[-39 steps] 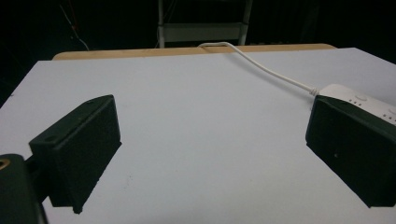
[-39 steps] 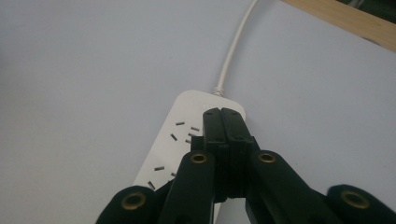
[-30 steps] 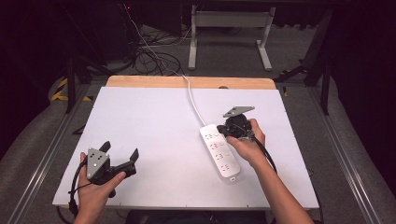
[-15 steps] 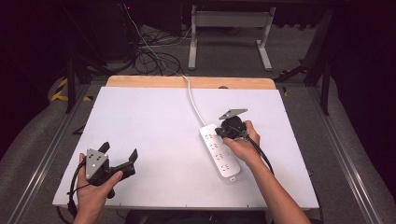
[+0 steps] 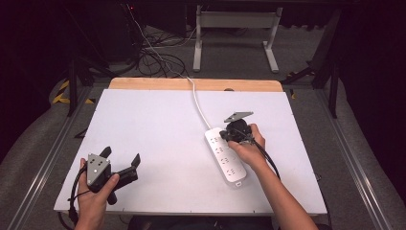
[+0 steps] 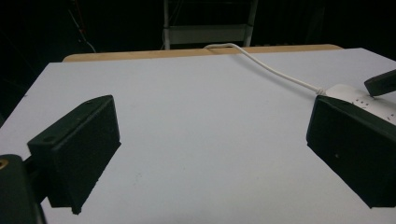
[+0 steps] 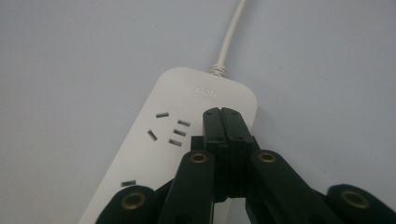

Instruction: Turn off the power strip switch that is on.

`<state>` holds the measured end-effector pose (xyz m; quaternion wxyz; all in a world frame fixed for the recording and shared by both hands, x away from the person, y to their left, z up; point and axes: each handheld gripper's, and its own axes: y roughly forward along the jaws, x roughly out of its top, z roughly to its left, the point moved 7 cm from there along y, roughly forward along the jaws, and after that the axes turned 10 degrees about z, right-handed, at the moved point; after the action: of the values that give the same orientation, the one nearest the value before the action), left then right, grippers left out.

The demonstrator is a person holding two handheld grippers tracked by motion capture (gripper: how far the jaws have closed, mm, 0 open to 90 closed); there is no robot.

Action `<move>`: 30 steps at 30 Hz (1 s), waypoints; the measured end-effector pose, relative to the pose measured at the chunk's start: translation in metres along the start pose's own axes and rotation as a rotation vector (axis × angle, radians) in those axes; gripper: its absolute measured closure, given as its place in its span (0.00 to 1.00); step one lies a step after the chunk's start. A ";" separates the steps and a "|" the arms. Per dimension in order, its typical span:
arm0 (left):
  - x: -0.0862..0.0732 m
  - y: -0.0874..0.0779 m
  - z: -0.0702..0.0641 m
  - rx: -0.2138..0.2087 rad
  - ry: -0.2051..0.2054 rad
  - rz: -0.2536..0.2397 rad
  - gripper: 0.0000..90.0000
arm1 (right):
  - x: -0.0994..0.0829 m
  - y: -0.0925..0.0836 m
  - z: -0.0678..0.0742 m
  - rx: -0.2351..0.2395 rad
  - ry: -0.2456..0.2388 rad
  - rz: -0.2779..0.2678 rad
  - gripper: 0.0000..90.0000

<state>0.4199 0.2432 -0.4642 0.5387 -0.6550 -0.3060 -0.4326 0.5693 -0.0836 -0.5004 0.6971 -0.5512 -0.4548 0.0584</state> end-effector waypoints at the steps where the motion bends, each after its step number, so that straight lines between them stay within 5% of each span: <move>1: 0.000 0.000 0.000 0.000 0.000 0.001 0.04 | 0.000 0.001 0.001 0.001 -0.001 0.000 1.00; 30: -0.001 0.000 -0.002 -0.015 0.011 0.012 0.04 | -0.002 0.004 0.002 -0.016 0.021 -0.011 1.00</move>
<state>0.4189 0.2408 -0.4650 0.5381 -0.6585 -0.2960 -0.4350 0.5683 -0.0819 -0.5052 0.6977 -0.5548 -0.4509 0.0452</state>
